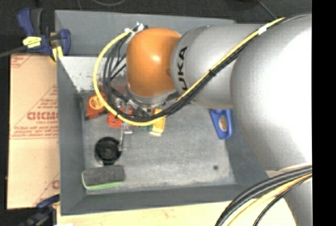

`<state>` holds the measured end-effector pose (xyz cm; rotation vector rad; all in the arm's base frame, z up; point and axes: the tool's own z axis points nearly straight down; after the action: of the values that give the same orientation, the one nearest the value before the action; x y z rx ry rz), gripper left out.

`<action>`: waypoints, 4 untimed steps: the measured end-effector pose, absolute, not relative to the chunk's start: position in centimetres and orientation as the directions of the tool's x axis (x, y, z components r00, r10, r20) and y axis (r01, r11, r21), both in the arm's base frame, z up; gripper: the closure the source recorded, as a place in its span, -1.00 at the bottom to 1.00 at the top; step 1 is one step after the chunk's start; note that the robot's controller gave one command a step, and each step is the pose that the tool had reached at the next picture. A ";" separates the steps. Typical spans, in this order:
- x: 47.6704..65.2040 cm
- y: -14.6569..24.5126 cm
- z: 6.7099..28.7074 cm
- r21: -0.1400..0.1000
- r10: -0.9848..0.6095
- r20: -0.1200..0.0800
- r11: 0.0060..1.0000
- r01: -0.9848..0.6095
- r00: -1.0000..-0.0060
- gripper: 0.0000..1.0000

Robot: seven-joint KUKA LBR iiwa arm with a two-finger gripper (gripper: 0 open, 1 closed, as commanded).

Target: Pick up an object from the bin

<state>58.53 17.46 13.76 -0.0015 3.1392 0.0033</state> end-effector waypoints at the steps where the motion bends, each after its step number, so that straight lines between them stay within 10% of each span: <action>1: 57.2 16.8 12.2 0.002 -0.052 -0.011 0.999 -0.052 -0.999 -1.00; 3: 53.2 17.6 7.8 0.000 -0.018 0.000 1.000 -0.018 -1.000 -1.00; 4: 54.7 19.5 7.0 0.000 -0.267 -0.002 0.964 -0.267 -0.964 1.00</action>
Offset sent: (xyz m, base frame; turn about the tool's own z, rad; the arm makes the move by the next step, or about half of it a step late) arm -0.0545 -0.0076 -0.0676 0.0134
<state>54.72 19.52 7.04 -0.4222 3.1109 0.0010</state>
